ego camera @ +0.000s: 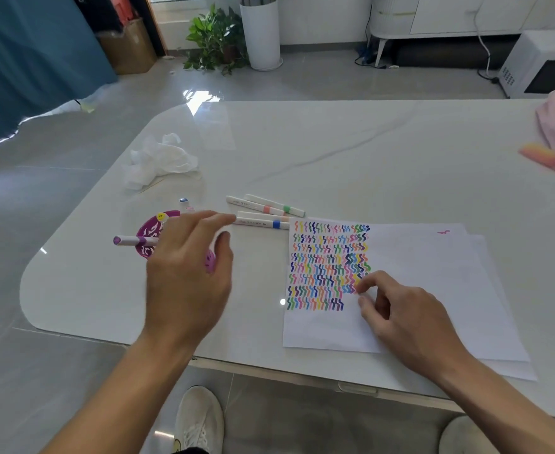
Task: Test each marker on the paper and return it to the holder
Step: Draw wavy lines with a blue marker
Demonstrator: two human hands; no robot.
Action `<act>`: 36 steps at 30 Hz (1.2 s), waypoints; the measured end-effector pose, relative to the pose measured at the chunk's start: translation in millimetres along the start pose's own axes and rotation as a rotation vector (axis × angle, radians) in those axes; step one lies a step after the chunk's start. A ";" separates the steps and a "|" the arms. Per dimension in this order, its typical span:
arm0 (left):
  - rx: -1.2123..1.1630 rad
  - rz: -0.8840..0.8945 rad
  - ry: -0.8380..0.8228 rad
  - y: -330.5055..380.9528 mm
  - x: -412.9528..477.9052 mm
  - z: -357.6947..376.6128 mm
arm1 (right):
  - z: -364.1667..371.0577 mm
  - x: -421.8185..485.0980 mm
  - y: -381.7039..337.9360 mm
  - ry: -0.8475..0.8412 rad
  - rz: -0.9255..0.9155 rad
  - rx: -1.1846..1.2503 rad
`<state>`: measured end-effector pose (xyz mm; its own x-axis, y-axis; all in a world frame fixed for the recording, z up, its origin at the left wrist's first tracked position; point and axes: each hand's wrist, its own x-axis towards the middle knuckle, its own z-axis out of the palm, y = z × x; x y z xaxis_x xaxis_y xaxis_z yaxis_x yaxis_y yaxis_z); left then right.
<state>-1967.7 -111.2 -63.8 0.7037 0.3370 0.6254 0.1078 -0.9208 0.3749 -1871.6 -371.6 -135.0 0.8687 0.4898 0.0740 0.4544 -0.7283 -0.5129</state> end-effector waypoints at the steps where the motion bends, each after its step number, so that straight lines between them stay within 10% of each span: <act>1: -0.002 0.034 -0.040 3.1 -1.1 5.1 | -0.2 0.1 0.0 -0.004 -0.001 -0.001; 19: 0.077 -0.070 -0.612 9.4 7.6 91.9 | -1.5 -0.5 2.2 -0.050 0.006 0.027; 36: 0.204 -0.161 -0.508 3.1 9.1 101.8 | -8.0 -1.4 4.6 -0.037 0.069 0.025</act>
<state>-1889.5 -131.0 -126.6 0.9110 0.3860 0.1451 0.3397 -0.9019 0.2668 -1869.1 -379.5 -130.6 0.8897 0.4566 0.0066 0.3884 -0.7491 -0.5367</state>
